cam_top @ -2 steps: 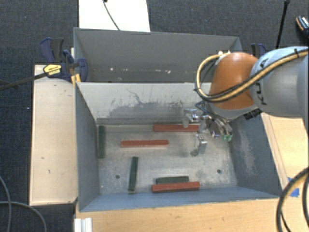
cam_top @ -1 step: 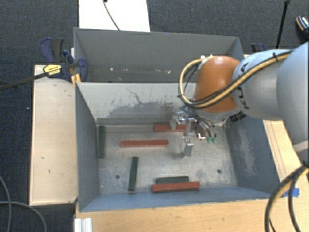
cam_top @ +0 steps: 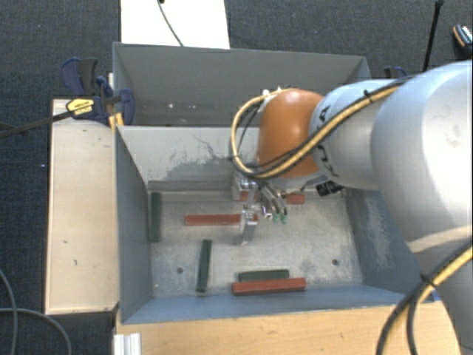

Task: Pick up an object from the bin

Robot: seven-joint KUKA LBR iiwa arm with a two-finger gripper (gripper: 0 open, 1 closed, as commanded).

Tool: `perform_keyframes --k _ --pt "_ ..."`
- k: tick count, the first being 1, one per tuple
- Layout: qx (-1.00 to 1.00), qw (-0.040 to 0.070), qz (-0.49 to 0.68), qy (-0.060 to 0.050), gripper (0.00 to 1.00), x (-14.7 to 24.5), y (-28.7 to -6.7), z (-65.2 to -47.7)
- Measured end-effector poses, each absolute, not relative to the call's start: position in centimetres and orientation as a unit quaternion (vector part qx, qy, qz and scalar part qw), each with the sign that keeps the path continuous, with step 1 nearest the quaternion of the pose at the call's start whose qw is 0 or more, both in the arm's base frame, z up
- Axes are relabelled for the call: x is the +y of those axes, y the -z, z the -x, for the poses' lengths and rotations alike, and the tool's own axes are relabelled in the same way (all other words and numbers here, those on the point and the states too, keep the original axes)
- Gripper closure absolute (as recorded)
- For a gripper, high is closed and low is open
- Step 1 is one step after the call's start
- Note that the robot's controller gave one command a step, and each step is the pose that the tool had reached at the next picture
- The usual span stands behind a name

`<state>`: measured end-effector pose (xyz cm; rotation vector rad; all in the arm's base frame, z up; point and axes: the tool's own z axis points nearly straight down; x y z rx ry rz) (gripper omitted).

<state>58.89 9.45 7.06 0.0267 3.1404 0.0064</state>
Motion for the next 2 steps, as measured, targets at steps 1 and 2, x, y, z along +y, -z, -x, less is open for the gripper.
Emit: perform_keyframes --k 1,2 --pt "1.000 0.004 -0.009 -0.001 1.00 9.1 -7.4 -59.2" --pt "1.000 0.006 -0.014 -0.002 1.00 11.5 -22.4 -58.6"
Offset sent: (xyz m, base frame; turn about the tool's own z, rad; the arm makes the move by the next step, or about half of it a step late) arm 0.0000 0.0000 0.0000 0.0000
